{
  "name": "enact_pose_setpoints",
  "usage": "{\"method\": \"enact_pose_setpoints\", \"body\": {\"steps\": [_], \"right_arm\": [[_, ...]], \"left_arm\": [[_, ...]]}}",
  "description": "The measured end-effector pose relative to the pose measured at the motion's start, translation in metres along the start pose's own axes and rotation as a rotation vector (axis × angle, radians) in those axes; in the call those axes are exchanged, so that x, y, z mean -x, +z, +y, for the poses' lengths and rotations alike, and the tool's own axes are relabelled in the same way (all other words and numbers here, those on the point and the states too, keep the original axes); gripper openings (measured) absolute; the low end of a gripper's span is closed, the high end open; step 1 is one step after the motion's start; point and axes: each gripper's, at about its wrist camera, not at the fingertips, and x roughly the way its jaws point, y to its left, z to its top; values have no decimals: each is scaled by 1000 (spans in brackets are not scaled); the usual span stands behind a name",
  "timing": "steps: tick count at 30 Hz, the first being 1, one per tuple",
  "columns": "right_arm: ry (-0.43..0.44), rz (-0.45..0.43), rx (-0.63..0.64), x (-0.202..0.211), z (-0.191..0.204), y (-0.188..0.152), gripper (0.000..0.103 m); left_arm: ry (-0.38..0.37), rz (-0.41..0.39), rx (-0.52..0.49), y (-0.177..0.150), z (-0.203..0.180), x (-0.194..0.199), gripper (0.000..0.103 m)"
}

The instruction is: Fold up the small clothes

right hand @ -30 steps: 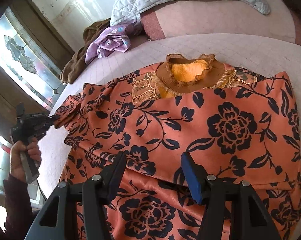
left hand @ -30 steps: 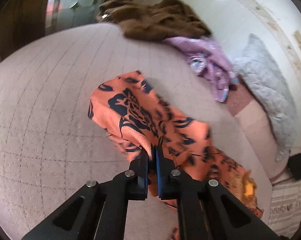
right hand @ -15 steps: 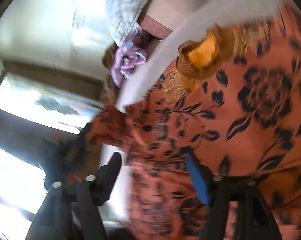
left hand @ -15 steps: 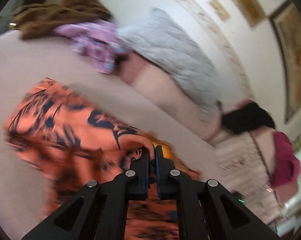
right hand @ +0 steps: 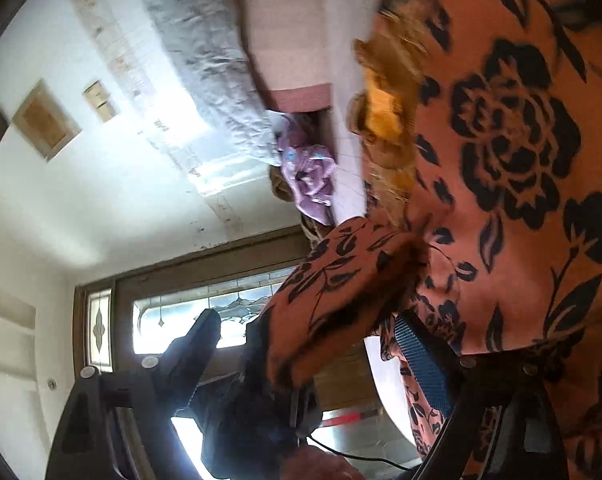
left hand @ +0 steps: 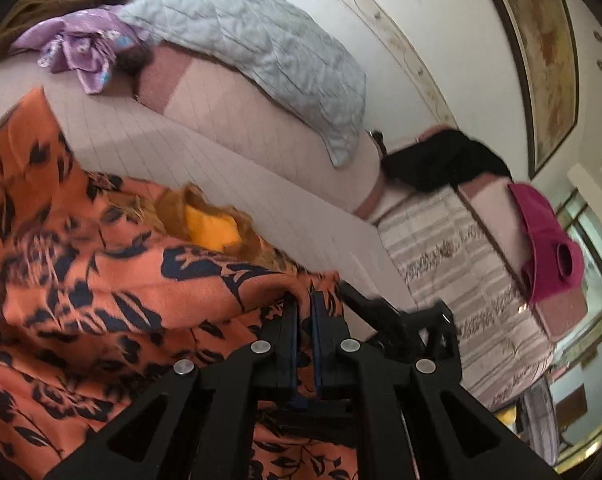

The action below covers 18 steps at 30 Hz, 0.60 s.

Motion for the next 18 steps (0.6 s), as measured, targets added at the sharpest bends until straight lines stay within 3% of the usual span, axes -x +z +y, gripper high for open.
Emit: {"method": "enact_pose_setpoints", "body": {"steps": [3, 7, 9, 11, 12, 14, 18], "right_arm": [[-34, -44, -16, 3, -6, 0, 85], [-70, -174, 57, 29, 9, 7, 60], [-118, -211, 104, 36, 19, 12, 23], [-227, -247, 196, 39, 34, 16, 9], [-257, -251, 225, 39, 38, 18, 8], [-329, -257, 297, 38, 52, 22, 8], [-474, -304, 440, 38, 74, 26, 7]], "left_arm": [[13, 27, -34, -12, -3, -6, 6], [38, 70, -69, -26, -5, -9, 6], [60, 105, -92, -30, -6, -11, 6], [72, 130, -107, -31, -5, -12, 14], [76, 140, -115, -31, -5, -11, 19], [90, 165, -134, -31, -2, -7, 41], [143, 150, -174, -25, 13, 16, 45]]}}
